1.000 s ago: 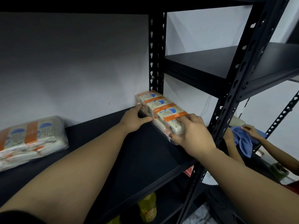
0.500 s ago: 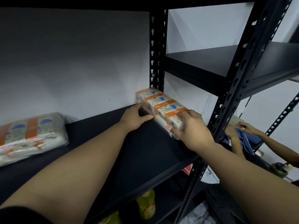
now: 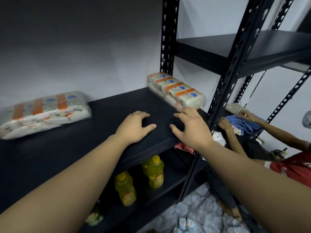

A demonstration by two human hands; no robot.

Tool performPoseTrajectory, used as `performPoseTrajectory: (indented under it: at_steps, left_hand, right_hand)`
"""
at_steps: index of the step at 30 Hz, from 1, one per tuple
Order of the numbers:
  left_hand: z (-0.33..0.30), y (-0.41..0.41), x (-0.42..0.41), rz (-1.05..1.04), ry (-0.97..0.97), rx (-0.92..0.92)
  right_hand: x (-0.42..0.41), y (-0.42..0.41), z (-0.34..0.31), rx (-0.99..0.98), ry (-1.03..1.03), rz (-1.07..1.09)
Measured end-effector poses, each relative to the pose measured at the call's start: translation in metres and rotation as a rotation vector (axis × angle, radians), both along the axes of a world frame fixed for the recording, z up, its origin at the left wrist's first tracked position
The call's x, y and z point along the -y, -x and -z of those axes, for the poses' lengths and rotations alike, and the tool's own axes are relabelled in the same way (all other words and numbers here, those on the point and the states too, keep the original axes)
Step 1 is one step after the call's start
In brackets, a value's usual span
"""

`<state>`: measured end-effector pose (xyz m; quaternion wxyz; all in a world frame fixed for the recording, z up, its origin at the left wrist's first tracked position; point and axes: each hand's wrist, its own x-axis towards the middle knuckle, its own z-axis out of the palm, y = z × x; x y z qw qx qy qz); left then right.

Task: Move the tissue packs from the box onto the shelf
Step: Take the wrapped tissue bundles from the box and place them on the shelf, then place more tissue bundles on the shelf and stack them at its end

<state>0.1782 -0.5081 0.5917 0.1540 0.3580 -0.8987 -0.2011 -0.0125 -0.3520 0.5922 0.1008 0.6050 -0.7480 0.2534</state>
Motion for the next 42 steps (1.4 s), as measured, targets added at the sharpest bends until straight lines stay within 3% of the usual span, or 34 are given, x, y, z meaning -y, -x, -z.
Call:
performPoseTrajectory:
  at_steps: [6, 19, 31, 35, 42]
  left_hand:
    - [0.001, -0.031, -0.067, 0.097, 0.078, -0.006]
    - [0.040, -0.102, -0.151, 0.228, 0.110, -0.099]
    - [0.219, -0.219, -0.208, -0.075, -0.285, 0.092]
    - [0.285, -0.253, -0.231, -0.174, -0.463, 0.143]
    - [0.418, -0.291, -0.256, -0.262, -0.607, 0.272]
  right_hand:
    - [-0.058, -0.042, 0.019, 0.124, -0.158, 0.040]
    - [-0.147, -0.123, 0.053, 0.308, -0.213, 0.077]
    - [-0.156, -0.177, 0.198, 0.491, -0.555, -0.112]
    - [-0.162, -0.191, 0.271, 0.554, -0.651, -0.141]
    - [-0.174, -0.207, 0.418, 0.550, -0.801, -0.160]
